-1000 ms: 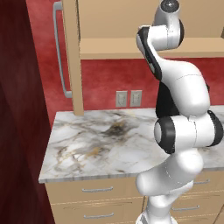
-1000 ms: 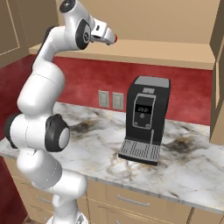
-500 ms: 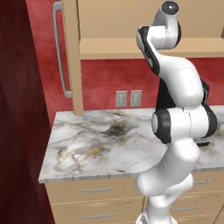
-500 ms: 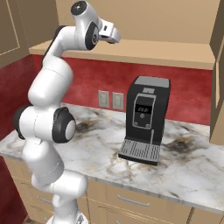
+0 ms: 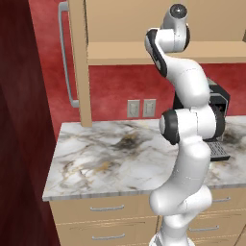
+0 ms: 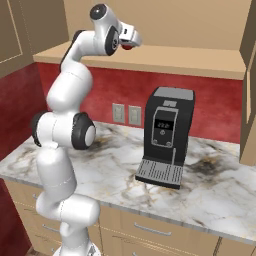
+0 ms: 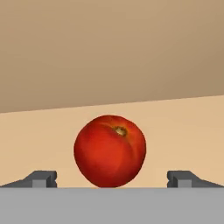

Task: Pick the tomatos from the cabinet and place them in one bowl. Pick the sweet potato from the sink and place it in the other bowl.

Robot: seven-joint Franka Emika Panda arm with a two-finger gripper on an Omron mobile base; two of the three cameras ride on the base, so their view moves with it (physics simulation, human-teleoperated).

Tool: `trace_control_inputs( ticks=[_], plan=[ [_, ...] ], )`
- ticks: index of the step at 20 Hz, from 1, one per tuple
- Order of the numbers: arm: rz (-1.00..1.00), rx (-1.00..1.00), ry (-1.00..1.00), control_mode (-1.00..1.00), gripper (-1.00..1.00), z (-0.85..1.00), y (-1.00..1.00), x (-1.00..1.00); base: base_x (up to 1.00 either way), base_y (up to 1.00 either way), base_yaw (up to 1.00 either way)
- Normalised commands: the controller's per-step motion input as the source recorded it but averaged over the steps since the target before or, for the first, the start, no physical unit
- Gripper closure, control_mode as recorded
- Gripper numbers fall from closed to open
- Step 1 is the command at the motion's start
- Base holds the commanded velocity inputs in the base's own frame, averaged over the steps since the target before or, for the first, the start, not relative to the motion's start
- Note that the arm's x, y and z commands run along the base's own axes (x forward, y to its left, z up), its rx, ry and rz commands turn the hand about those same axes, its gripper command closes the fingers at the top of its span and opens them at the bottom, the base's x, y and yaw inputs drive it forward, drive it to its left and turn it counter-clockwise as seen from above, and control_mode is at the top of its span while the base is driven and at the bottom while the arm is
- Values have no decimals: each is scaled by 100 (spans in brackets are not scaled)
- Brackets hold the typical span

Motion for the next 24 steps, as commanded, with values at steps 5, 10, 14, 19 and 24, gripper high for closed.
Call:
trace_control_inputs(
  ticks=[5,10,14,19,24],
  plan=[
    [0,-1,3,-100,-100,0,-9,59,0,0,0],
    [1,0,5,-100,-100,-1,-5,42,0,0,0],
    [0,2,7,-100,100,-23,0,7,0,0,0],
    [-8,7,-2,-100,100,-33,5,-28,0,0,0],
    [-10,1,-14,-100,100,-6,12,-41,0,0,0]
  ],
)
